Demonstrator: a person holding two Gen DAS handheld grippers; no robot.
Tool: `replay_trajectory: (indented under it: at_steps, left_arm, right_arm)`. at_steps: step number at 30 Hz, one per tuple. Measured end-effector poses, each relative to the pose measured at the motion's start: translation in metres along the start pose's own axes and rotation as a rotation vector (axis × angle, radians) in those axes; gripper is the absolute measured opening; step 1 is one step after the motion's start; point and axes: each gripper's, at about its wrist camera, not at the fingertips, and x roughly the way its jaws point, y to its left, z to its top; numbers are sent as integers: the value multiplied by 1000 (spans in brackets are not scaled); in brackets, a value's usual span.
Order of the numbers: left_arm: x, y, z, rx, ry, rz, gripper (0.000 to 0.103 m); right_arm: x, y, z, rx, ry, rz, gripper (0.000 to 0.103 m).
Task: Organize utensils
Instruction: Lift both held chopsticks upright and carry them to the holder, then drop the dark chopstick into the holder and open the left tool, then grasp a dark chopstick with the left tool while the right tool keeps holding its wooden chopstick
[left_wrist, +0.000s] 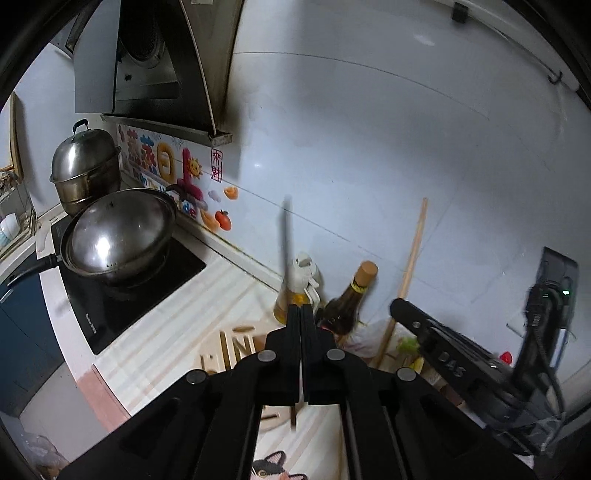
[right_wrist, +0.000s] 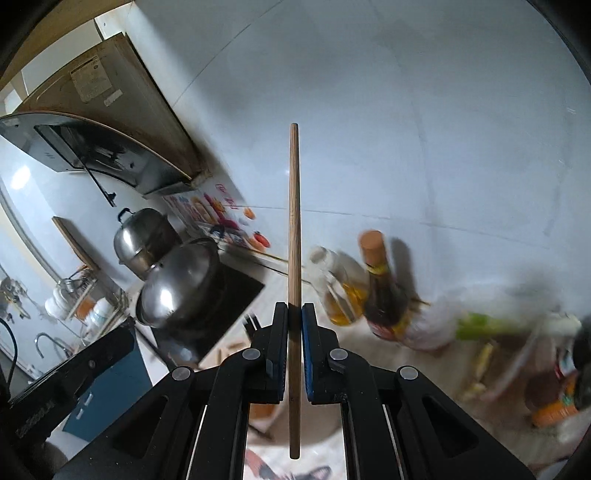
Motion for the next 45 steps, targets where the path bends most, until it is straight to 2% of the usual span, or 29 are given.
replay_trajectory:
  at_steps: [5, 13, 19, 26, 28, 29, 30, 32, 36, 40, 43, 45]
  left_arm:
    - [8, 4, 6, 10, 1, 22, 0]
    - [33, 36, -11, -51, 69, 81, 0]
    - [39, 56, -25, -102, 118, 135, 4]
    - [34, 74, -42, -136, 123, 181, 6]
    - [31, 78, -45, -139, 120, 193, 32]
    - [29, 81, -46, -146, 113, 200, 73]
    - [27, 83, -48, -152, 106, 206, 98]
    - [20, 87, -52, -161, 82, 218, 99]
    - [16, 90, -60, -166, 92, 231, 99]
    - [11, 86, -78, -132, 103, 249, 99]
    - [13, 81, -109, -102, 142, 262, 100]
    - [22, 76, -132, -95, 188, 259, 100]
  right_arm:
    - [32, 11, 2, 7, 8, 47, 7]
    - [60, 15, -20, -17, -10, 56, 7]
    - [54, 20, -31, -83, -67, 60, 7]
    - [45, 43, -44, -210, -171, 46, 7]
    - [47, 47, -49, -244, -170, 35, 7]
    - [46, 48, -52, -253, -176, 37, 7]
    - [46, 48, -53, -264, -180, 31, 8]
    - [43, 48, -52, -266, -166, 32, 8]
    - [34, 39, -51, -216, -159, 36, 7]
    - [8, 13, -54, -155, -94, 3, 8]
    - [-13, -20, -79, -133, 16, -68, 8]
    - [-16, -48, -111, -122, 132, -156, 8]
